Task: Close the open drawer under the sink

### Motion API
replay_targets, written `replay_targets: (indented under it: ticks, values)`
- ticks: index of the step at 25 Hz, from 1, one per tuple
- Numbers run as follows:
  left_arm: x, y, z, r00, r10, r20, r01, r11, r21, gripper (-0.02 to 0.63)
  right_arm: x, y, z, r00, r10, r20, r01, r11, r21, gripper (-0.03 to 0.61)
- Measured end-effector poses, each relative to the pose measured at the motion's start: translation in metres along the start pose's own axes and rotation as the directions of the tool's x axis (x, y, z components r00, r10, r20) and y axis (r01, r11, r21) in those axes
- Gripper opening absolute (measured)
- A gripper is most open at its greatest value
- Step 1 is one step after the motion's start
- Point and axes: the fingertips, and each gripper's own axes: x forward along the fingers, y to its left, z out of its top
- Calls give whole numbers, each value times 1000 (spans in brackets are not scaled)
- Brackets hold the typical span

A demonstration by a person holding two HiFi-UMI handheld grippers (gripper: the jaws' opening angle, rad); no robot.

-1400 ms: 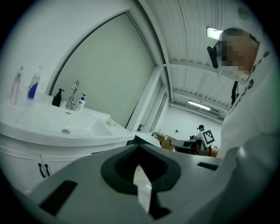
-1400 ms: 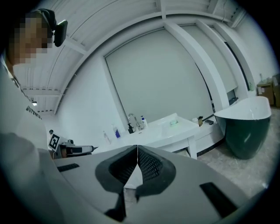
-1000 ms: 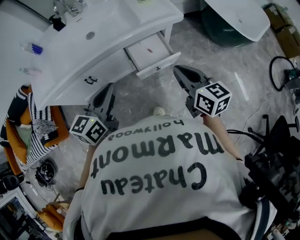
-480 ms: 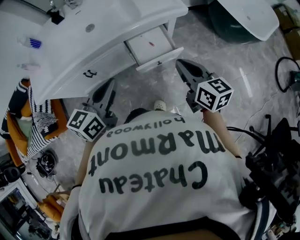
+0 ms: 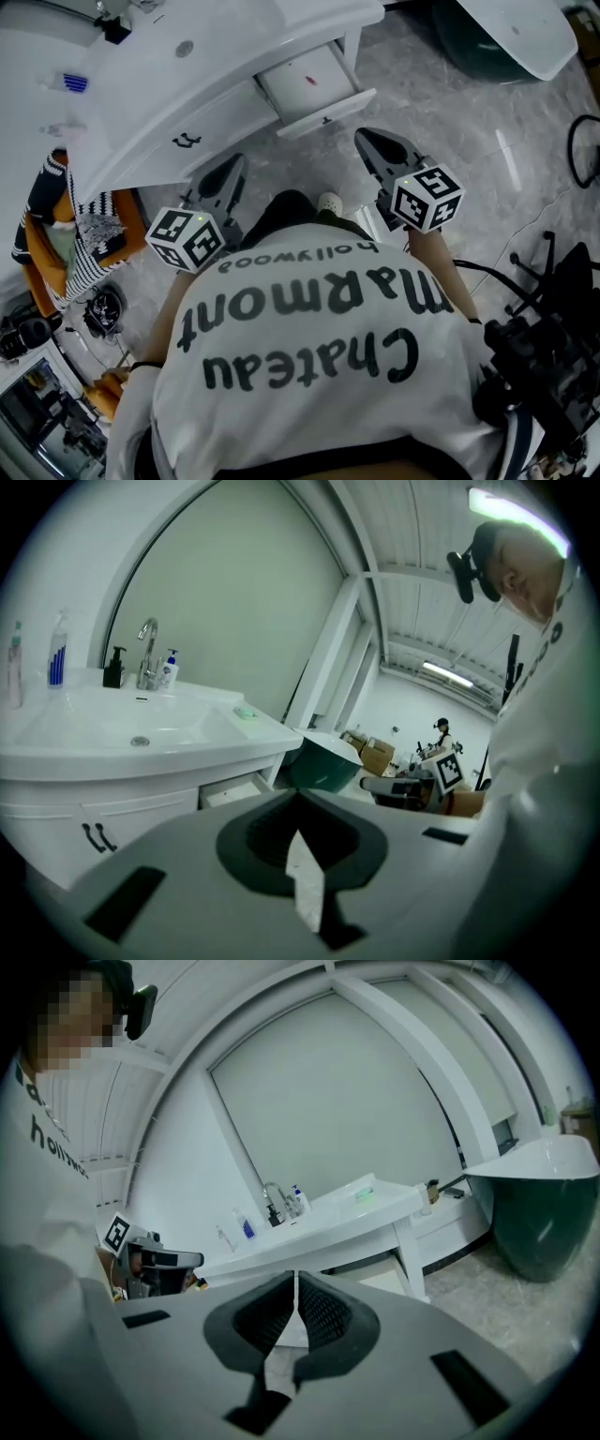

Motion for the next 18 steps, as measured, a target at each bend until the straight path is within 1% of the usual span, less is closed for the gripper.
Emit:
replay_targets:
  ticks: [2,5,6,9,11,14,18]
  values:
    - [-1,1,-8,1000,-5,-18,5,1000,-13,8,5,5,-13,1000,19,-17,-19,1000,0,12]
    - [3,-2,-13,998,-61,0,61,998,-27,8,11,3,-33,999,7,-51,-8,1000,-25,12]
    - [6,0,-15,998,-69,-4,69,997,-31,8,13,2,-38,998,-1,-60,-1,999,-33,12]
    - [15,6,-24,997,-71,-35,70,997,-38,8,19,-5,-51,996,-28,-80,25,999,-31,12]
    - [22,9,-27,996,-78,-49,77,997,-30,8,22,-11,-59,995,-44,-94,43,999,-18,12]
    - [31,12,-28,994,-94,-54,93,996,-15,8,26,-19,-72,990,-69,-123,68,998,-5,12]
    - [40,26,-29,993,-108,-48,107,994,-30,8,37,-25,-87,982,-82,-172,84,996,6,12]
